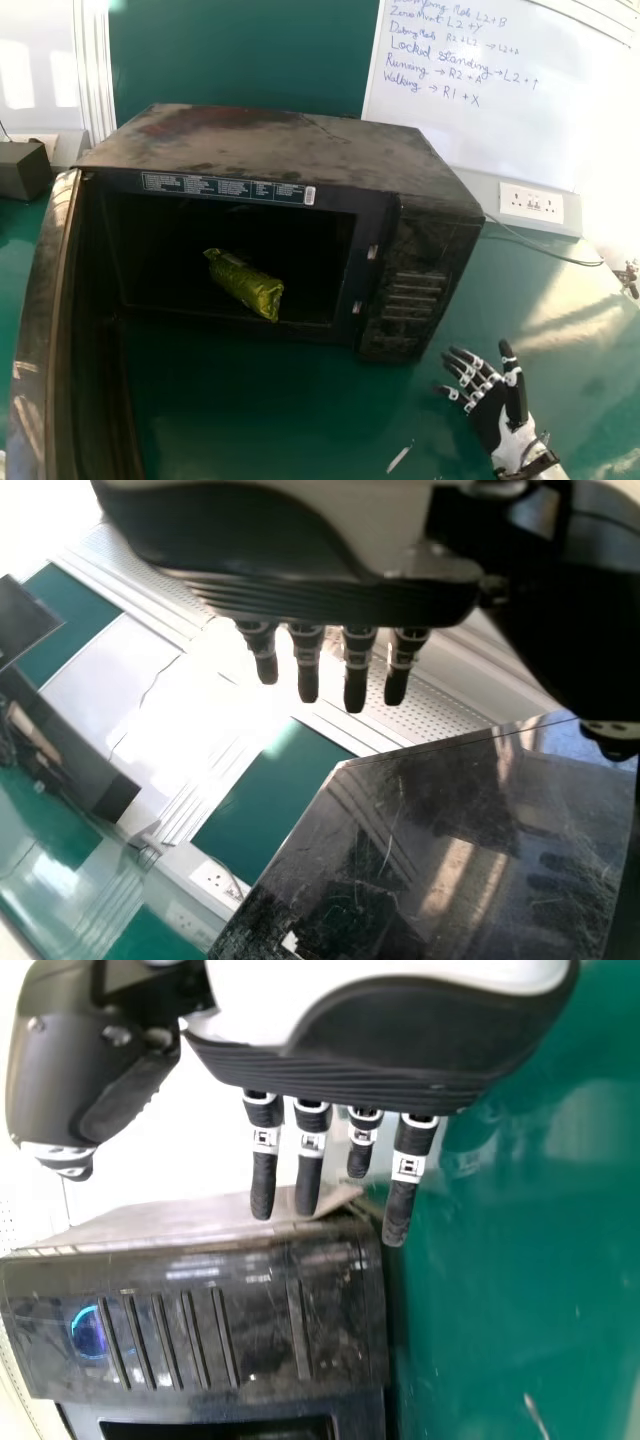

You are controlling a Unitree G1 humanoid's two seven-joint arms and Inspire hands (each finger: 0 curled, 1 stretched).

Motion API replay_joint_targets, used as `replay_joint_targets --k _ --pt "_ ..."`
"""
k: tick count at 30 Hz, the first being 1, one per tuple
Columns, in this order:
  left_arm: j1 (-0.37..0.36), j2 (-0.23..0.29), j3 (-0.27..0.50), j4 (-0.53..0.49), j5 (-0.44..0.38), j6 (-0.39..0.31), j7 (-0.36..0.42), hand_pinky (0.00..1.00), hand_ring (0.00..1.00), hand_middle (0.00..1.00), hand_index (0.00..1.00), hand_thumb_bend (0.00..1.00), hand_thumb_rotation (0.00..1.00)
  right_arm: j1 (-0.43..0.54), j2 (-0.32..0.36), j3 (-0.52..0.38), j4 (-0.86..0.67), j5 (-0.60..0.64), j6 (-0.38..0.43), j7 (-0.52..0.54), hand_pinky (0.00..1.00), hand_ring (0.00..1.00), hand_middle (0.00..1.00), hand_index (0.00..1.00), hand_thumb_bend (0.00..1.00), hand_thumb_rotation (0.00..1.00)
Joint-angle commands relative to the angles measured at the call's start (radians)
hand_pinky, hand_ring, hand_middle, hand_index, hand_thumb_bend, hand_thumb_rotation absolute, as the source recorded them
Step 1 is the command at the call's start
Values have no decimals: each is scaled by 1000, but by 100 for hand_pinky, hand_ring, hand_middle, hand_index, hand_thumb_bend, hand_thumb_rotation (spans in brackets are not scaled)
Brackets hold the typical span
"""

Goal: Put biscuit inside oven

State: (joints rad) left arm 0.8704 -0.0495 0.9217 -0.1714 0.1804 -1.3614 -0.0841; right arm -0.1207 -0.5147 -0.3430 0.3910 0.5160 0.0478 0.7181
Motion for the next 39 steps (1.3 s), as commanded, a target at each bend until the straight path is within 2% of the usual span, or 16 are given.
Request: replay_joint_targets --k 1,7,11,14,18,22,27,34,39 --pt "-28 -6 35 14 26 -29 11 100 100 100 100 90 98 -13 24 -17 26 -23 -43 -29 68 82 84 80 89 51" --pt "-68 2 95 25 73 -75 7 100 100 100 100 89 97 -46 55 -42 72 -42 -86 -94 66 80 83 80 86 53" --pt "-119 0 191 9 137 -136 -6 100 100 100 100 89 95 -69 64 -46 99 -45 -91 -101 64 80 84 80 83 59" --pt "-130 13 218 -7 162 -163 -20 100 100 100 100 90 95 -78 70 -42 106 -52 -95 -106 64 79 83 78 86 59" --pt "-133 32 224 -40 177 -172 -40 100 100 100 100 90 95 -85 80 -43 117 -61 -111 -109 65 79 82 78 85 60" --pt "-142 45 223 -59 178 -167 -54 100 100 100 100 90 94 -88 85 -51 121 -51 -103 -99 65 79 82 78 85 58" --pt "-146 76 216 -81 181 -163 -72 100 100 100 100 91 92 -94 84 -61 135 -38 -90 -82 66 80 83 77 84 59" --pt "-140 107 202 -125 178 -130 -92 100 100 100 100 92 92 -95 79 -57 145 -55 -90 -81 68 81 85 76 84 59" --pt "-125 141 165 -147 164 -100 -101 100 100 100 100 93 90 -95 80 -58 149 -50 -76 -79 70 84 86 75 85 54"
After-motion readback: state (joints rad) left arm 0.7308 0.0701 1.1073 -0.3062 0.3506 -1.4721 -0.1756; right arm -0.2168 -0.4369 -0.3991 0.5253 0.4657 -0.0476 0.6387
